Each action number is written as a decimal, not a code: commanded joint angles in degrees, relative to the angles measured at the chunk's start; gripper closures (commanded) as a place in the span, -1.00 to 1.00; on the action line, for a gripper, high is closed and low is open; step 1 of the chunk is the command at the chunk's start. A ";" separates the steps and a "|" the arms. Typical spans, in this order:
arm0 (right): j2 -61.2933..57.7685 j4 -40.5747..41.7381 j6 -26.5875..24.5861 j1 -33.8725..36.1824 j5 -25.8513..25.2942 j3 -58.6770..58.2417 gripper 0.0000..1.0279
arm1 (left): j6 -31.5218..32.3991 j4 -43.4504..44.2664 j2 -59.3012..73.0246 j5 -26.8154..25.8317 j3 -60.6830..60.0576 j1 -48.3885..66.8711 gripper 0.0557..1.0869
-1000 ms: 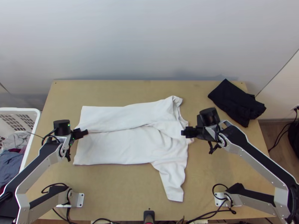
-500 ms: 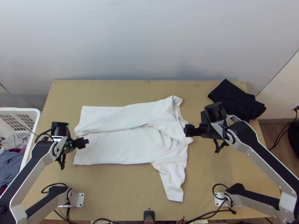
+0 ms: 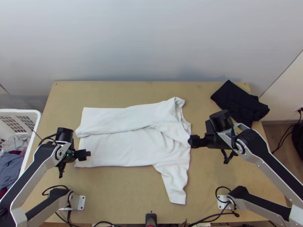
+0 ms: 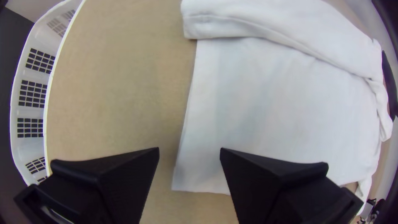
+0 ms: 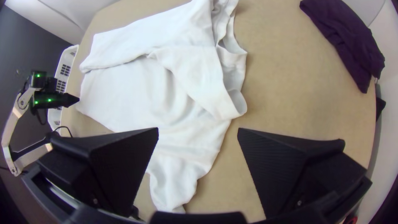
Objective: Fold the t-shirt
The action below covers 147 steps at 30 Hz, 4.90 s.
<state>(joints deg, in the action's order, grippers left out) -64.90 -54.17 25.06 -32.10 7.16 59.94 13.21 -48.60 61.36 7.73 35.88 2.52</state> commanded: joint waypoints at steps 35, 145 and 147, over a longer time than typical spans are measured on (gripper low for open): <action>-3.56 -9.20 2.71 -26.61 7.52 -13.18 -0.63 | 1.64 3.69 1.92 0.71 0.07 -0.85 0.92; -61.13 -1.46 -5.02 13.38 4.53 60.56 -0.67 | 13.51 -0.62 46.13 -2.54 60.71 -4.46 -0.90; -59.64 -2.17 -3.79 13.29 4.53 60.56 -0.68 | 13.15 -0.53 42.70 -4.30 58.43 -4.46 -0.90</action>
<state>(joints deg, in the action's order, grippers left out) -126.91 -53.15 19.86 -18.28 11.55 119.81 26.44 -47.35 111.42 6.61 97.41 -1.87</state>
